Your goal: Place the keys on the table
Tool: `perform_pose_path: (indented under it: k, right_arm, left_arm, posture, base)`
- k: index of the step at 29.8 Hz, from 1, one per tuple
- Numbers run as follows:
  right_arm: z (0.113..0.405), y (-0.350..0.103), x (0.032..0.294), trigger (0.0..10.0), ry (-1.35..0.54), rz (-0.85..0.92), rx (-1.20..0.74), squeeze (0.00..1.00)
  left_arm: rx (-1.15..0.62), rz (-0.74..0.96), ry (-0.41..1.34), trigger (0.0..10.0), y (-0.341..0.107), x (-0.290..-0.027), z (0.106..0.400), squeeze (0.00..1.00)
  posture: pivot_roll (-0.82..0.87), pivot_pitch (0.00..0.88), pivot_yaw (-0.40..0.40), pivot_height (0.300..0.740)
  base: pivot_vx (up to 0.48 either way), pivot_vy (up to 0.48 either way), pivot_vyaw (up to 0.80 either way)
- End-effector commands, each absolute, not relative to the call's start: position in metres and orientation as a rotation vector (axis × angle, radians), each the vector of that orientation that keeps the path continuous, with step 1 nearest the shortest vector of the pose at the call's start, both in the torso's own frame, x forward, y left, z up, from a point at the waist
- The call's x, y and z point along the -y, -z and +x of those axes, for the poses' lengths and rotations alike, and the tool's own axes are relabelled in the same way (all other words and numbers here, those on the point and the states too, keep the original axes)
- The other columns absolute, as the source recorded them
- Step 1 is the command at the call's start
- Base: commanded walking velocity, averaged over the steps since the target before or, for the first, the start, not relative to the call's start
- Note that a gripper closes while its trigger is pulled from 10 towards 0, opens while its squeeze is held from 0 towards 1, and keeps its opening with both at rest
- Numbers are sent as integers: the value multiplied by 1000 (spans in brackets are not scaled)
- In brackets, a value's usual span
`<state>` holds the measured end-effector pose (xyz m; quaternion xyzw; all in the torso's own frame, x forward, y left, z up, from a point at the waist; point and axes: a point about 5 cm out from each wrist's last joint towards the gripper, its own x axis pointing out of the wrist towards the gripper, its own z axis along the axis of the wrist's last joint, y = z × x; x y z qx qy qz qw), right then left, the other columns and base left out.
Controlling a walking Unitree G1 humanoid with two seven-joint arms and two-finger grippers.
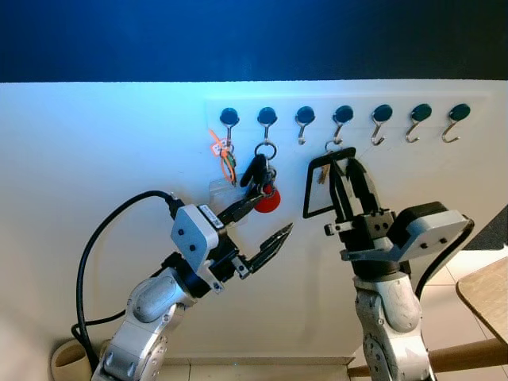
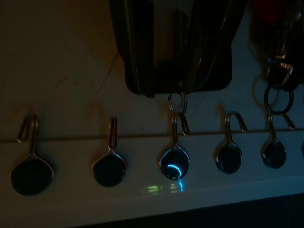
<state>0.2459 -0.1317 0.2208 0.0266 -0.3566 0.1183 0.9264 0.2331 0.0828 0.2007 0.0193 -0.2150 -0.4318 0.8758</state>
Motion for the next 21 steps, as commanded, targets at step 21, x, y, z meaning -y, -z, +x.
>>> perform_pose_path:
  k: [21]
  right_arm:
    - [250, -229, 128, 9686, -284, 58, 752, 0]
  left_arm:
    - [457, 49, 920, 10000, -203, -80, 229, 0]
  posture:
    - [33, 78, 5, 740]
  base:
    - [0, 0, 0]
